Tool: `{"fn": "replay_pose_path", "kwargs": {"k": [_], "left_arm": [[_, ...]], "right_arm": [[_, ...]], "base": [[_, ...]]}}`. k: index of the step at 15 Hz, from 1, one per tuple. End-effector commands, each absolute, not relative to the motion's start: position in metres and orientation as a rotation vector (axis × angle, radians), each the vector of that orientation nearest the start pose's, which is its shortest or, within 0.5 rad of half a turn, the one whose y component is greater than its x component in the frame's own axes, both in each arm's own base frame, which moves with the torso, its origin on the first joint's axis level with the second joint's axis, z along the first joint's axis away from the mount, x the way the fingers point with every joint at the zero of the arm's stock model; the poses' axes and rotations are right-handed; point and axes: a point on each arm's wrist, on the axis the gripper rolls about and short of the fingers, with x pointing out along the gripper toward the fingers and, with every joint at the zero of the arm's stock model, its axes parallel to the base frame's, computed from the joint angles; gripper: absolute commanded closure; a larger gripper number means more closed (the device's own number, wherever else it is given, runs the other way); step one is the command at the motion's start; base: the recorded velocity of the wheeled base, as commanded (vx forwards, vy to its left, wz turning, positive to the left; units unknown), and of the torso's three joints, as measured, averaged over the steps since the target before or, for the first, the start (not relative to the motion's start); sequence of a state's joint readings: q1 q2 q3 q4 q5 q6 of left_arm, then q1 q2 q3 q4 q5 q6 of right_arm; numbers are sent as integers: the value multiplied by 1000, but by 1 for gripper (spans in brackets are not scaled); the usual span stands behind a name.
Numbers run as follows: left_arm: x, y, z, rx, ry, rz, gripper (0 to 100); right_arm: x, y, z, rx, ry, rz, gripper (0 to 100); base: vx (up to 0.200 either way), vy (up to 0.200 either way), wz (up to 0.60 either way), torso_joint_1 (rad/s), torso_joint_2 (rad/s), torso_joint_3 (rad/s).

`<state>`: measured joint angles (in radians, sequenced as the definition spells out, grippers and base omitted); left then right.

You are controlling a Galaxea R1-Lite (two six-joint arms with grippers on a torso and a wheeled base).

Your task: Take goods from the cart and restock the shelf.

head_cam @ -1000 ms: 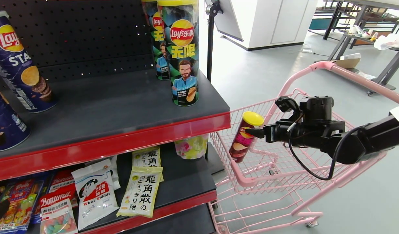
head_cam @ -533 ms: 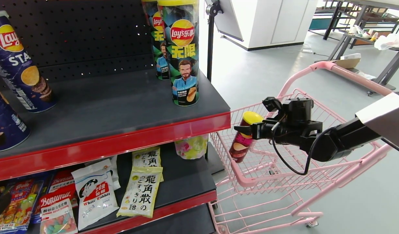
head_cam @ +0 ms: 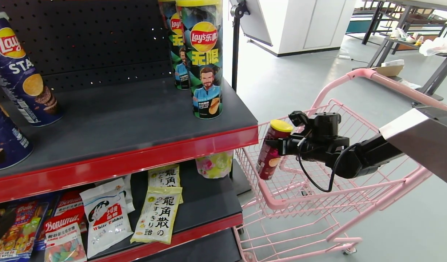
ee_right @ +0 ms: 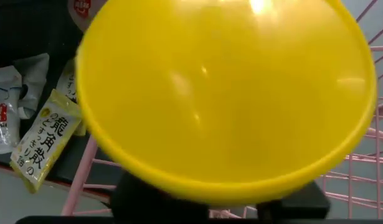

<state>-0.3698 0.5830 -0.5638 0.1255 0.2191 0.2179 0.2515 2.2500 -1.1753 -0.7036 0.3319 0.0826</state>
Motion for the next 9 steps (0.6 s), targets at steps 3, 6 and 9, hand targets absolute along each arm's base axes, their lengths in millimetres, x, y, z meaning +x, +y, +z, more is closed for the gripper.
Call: {"fn": "replay_pose_path", "kwargs": {"k": [3, 6, 9], "left_arm": [[27, -5, 224, 258, 118, -164, 0], [25, -4, 227, 253, 102, -167, 0], [24, -3, 227, 254, 102, -135, 0]], "right_arm": [[403, 104, 114, 93, 338, 547, 100], [371, 72, 164, 80, 254, 489, 100], [334, 26, 221, 7, 139, 268, 100]], "base": [[0, 0, 0, 0, 0, 0], [0, 0, 0, 0, 0, 0], [0, 0, 0, 0, 0, 0]]}}
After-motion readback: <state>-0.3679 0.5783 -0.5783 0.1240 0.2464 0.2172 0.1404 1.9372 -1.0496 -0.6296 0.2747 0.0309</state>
